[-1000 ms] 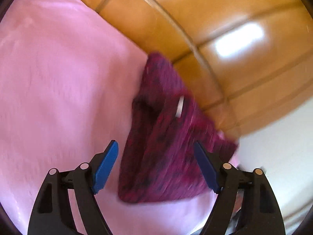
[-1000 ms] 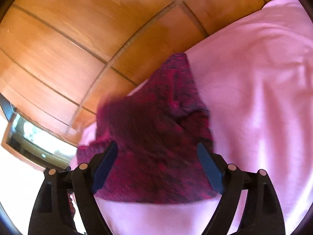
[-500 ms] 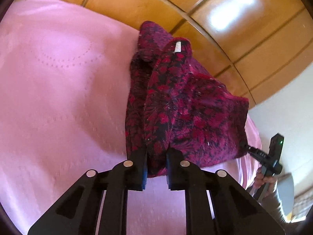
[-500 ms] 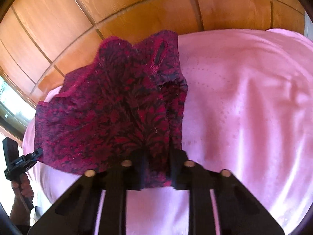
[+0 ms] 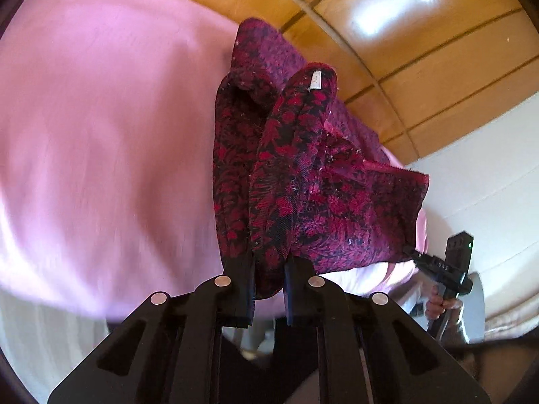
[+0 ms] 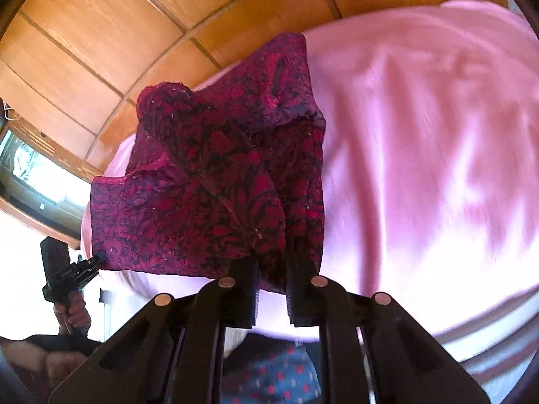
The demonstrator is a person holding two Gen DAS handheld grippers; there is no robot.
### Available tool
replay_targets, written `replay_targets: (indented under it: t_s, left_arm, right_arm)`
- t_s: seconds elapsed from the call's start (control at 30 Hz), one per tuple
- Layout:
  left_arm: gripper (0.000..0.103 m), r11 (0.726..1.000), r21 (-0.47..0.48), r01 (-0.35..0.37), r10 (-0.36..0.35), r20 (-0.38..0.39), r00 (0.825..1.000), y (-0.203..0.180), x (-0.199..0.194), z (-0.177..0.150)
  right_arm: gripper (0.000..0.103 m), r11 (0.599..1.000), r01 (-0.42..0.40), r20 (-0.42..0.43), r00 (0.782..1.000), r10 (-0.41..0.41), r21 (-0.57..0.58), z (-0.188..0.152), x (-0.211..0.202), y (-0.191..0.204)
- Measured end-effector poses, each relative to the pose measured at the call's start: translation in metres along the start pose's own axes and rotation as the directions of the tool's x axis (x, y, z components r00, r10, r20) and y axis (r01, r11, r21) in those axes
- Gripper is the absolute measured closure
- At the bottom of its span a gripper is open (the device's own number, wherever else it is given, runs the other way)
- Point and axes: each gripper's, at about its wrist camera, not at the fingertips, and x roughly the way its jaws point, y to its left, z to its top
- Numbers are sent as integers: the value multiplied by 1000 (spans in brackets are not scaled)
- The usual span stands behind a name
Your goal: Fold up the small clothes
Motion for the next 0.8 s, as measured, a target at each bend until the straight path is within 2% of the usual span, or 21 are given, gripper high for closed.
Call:
replay_targets:
  t_s: [0.07, 0.13, 0.17, 0.2, 0.27, 0.43, 0.53, 0.6, 0.67, 0.7, 0.73, 0.77, 0.8]
  left_arm:
    - [90, 999, 23, -41, 41, -10, 999, -4, 2, -5]
    - [84, 989, 74, -125, 124, 17, 992, -14, 2, -1]
    - [83, 983, 99, -152, 150, 31, 988, -19, 2, 4]
    - [79, 977, 131, -166, 161, 48, 986, -24, 0, 10]
    - [63, 967, 160, -197, 184, 95, 978, -26, -9, 16]
    - [62, 947, 230, -223, 193, 145, 970, -38, -4, 44]
    - [62, 930, 280, -237, 199, 157, 967, -48, 2, 49]
    - [62, 922, 301, -243, 203, 158, 966, -50, 11, 50]
    - [62, 932, 288, -220, 185, 145, 972, -48, 20, 58]
    - [62, 936, 285, -205, 171, 139, 975, -48, 22, 60]
    - [69, 938, 286, -198, 165, 137, 977, -47, 25, 62]
    - [82, 934, 293, -205, 170, 142, 975, -47, 26, 62]
    - [85, 931, 299, -208, 171, 143, 975, -48, 26, 63]
  right_arm:
    - [91, 1000, 13, -23, 1000, -13, 21, -4, 5, -5]
    - [86, 999, 34, -19, 999, -33, 21, 1, 12, -4]
    - [79, 999, 45, -8, 999, -45, 11, 7, 13, 0]
    - [68, 998, 60, 13, 998, -60, 3, 15, 15, 5]
    - [58, 994, 103, 72, 992, -100, -38, 27, 10, 15]
    - [50, 960, 217, 226, 958, -175, -179, 53, -3, 52]
    - [49, 933, 253, 274, 945, -181, -257, 63, 3, 75]
    - [50, 901, 288, 286, 938, -197, -323, 67, 14, 91]
    - [52, 867, 321, 278, 934, -224, -382, 66, 30, 99]
    - [61, 856, 328, 267, 935, -234, -399, 65, 37, 102]
    - [68, 843, 343, 255, 933, -254, -415, 63, 45, 101]
    - [80, 829, 364, 246, 928, -281, -425, 62, 53, 100]
    - [84, 823, 375, 229, 925, -303, -427, 62, 58, 93]
